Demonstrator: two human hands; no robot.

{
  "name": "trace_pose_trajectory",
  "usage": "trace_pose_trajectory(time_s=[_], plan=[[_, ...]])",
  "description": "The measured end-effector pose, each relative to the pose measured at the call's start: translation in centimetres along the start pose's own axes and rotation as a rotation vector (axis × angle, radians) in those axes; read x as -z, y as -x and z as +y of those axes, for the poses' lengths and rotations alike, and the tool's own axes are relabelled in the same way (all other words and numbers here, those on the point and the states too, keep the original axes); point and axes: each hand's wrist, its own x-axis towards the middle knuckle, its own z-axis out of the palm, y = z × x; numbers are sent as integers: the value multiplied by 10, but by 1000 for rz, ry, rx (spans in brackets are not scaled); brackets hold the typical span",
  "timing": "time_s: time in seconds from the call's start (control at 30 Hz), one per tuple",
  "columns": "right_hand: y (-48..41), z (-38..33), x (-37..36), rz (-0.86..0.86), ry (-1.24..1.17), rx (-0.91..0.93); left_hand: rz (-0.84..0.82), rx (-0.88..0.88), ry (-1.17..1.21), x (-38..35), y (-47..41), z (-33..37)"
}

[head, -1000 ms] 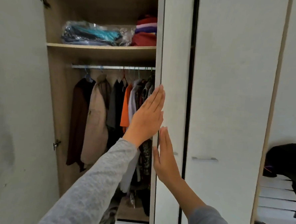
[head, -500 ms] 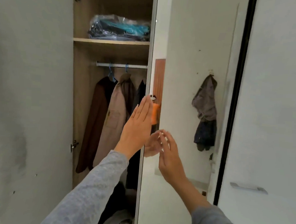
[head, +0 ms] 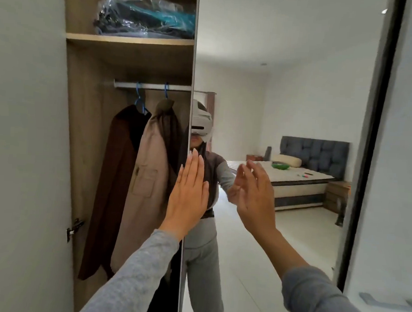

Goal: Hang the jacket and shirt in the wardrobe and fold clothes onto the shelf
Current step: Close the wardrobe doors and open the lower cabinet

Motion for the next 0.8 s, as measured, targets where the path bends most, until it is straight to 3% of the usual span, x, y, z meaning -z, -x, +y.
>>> trace_pose_trajectory(time_s=[0.47,0.8], plan=[[-8,74,-50,19,258,188,9,78,69,-99,-19,-11],[-4,80,-68,100,334,174,55,146,25,-137,-10,-15]])
